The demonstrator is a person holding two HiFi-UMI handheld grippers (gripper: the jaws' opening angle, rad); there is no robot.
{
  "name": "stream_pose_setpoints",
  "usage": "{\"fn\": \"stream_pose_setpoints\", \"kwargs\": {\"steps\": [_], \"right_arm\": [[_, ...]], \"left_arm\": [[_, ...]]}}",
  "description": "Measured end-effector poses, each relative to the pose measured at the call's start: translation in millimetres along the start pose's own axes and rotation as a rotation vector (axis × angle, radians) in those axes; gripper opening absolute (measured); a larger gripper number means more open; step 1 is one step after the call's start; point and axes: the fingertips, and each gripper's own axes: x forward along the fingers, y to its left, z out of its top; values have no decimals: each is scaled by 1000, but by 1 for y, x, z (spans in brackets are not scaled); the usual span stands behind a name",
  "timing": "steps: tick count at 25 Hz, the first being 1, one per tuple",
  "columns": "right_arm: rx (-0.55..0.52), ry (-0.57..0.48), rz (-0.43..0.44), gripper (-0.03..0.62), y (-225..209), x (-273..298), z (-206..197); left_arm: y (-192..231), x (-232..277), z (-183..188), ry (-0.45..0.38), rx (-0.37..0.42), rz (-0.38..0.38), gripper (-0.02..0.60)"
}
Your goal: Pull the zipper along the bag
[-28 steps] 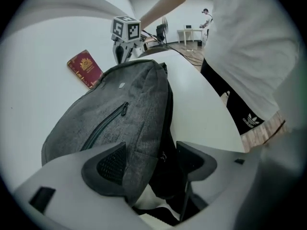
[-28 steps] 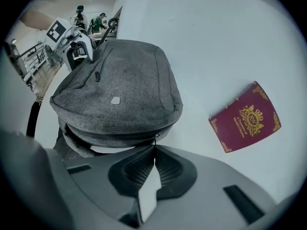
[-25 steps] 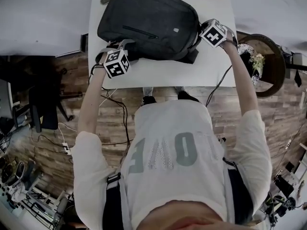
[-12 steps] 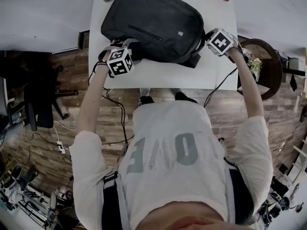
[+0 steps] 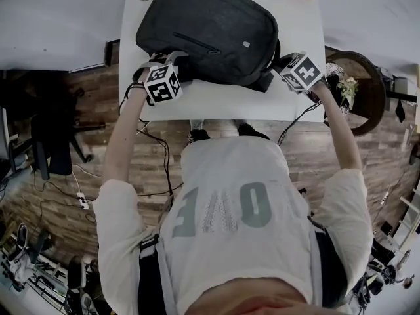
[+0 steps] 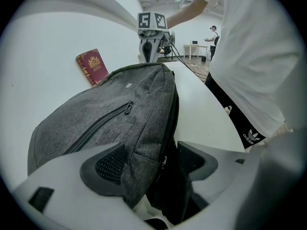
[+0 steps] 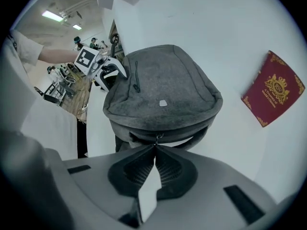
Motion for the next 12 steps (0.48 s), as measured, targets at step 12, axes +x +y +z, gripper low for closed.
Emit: {"fn": "stream_pose_setpoints", "kwargs": {"steps": [12], "right_arm": [[40, -38, 58, 32, 52, -5, 6]], "left_arm": [[-2, -2, 1, 0, 15, 3, 330]]}}
